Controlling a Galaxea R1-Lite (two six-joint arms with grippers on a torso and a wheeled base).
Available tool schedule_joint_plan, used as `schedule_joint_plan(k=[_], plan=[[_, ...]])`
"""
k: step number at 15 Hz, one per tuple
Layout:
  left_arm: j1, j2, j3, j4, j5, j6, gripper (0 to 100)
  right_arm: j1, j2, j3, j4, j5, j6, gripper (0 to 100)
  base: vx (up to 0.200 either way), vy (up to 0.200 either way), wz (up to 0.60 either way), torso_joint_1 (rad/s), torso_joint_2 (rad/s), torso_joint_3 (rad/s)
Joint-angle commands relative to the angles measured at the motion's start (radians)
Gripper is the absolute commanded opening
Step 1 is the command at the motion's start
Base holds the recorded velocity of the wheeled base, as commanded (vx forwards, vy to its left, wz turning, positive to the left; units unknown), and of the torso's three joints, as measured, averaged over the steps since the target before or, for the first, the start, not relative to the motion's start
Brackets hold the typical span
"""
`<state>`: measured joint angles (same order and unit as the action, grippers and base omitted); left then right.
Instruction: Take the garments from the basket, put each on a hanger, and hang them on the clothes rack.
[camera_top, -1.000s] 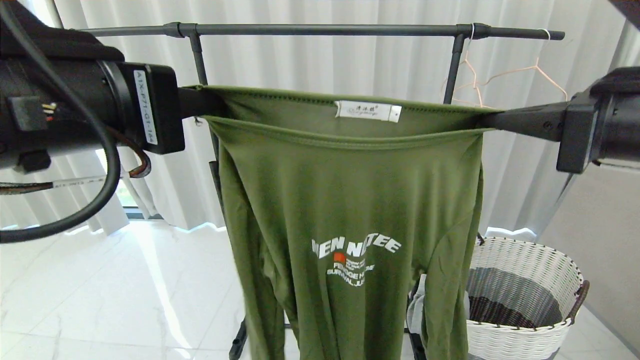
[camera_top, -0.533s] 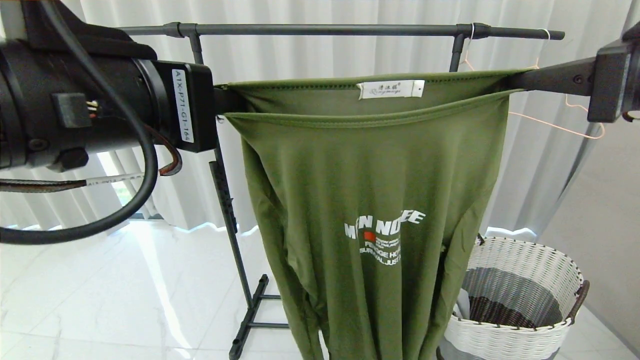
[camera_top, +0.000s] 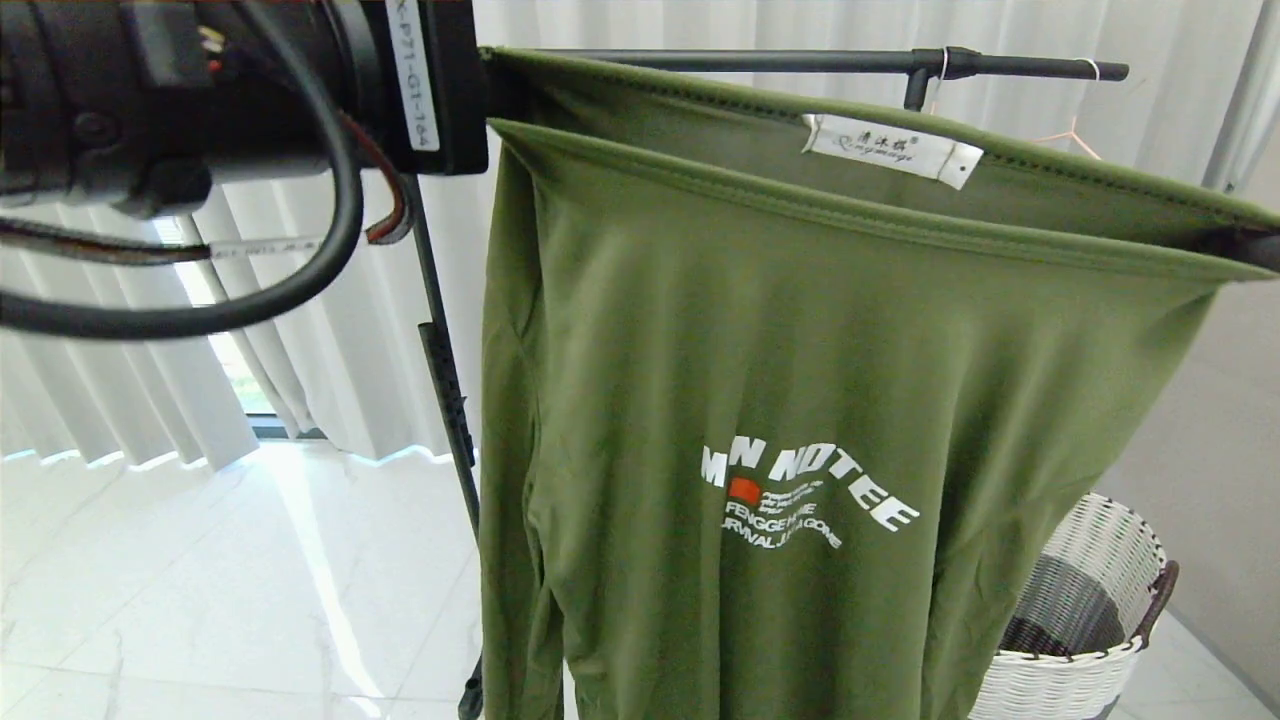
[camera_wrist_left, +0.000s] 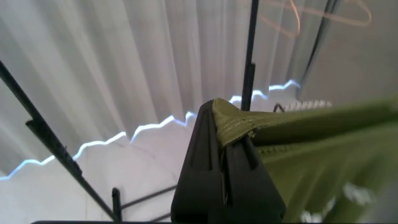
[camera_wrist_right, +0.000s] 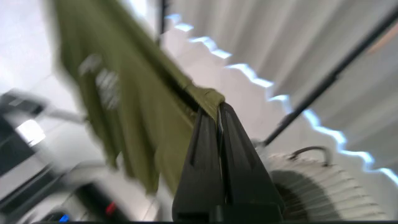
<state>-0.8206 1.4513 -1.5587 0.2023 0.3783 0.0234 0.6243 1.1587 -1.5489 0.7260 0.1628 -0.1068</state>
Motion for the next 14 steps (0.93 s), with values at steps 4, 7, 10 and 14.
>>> schedule_joint_plan(k=[4, 7, 10, 14], plan=[[0.041, 0.118, -0.080, 0.000, -0.072, -0.002, 0, 0.006, -0.148, 0.009, 0.155, 0.250, 0.001, 0, 0.000, 0.000, 0.00, 0.000, 0.00, 0.000], [0.041, 0.120, -0.075, 0.000, -0.072, -0.003, 0, 0.011, -0.157, 0.018, 0.164, 0.277, 0.001, 0, 0.000, 0.000, 0.00, 0.000, 0.00, 0.000], [0.040, 0.107, -0.061, 0.008, -0.072, -0.008, 0, 0.005, -0.159, 0.032, 0.162, 0.248, 0.002, 0, 0.000, 0.000, 0.00, 0.000, 0.00, 0.000], [-0.002, -0.046, 0.048, 0.243, -0.073, -0.059, 0, -0.044, -0.067, 0.041, 0.026, 0.041, 0.004, 0, 0.000, 0.000, 0.00, 0.000, 0.00, 0.000]])
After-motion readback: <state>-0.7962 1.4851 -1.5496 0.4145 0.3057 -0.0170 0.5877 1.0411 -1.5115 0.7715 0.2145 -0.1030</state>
